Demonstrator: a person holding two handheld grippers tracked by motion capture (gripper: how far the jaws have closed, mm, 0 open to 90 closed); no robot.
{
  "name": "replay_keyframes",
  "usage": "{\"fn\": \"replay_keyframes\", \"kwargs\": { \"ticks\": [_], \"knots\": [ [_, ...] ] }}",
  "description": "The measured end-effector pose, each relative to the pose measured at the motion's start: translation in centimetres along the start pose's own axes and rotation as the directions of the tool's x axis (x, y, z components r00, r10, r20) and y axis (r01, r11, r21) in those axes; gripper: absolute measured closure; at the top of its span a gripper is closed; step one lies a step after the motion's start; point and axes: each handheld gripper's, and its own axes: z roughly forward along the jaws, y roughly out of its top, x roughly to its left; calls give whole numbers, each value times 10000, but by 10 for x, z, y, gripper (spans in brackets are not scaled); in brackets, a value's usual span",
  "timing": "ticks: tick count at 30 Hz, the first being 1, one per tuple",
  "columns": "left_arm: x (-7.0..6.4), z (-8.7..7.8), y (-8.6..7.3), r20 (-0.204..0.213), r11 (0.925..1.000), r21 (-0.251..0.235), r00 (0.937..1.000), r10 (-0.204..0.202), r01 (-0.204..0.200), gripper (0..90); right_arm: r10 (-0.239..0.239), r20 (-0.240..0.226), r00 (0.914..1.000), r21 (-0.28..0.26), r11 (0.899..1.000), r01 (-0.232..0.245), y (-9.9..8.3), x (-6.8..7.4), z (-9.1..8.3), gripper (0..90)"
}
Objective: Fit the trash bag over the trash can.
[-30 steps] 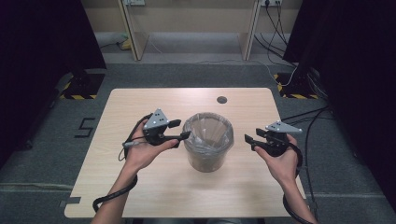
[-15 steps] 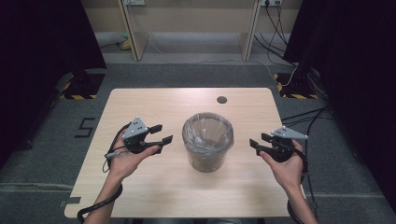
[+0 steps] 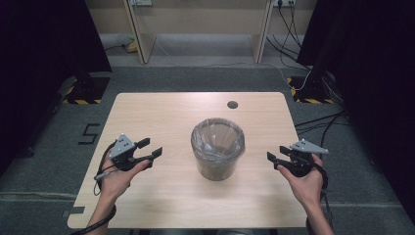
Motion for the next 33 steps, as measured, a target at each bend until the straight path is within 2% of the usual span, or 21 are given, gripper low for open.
{"fn": "replay_keyframes", "kwargs": {
  "ticks": [10,22,25,33],
  "knots": [
    [16,-15,-31,-570,9985,58,9970,-531,536,367,119,150,9998,92,9999,-121,-18,-8,0,397],
    [35,-29,-65,-1373,9933,118,9842,-1121,1148,366,333,388,9987,226,9992,-342,-39,-18,1,385],
    [37,-30,-76,-1596,9914,147,9791,-1259,1299,366,357,485,9982,232,9991,-368,-45,-20,2,385],
    [40,-28,-96,-1843,9887,355,9733,-1368,1457,365,486,835,9953,195,9985,-504,-64,-25,8,384]
  ]
}}
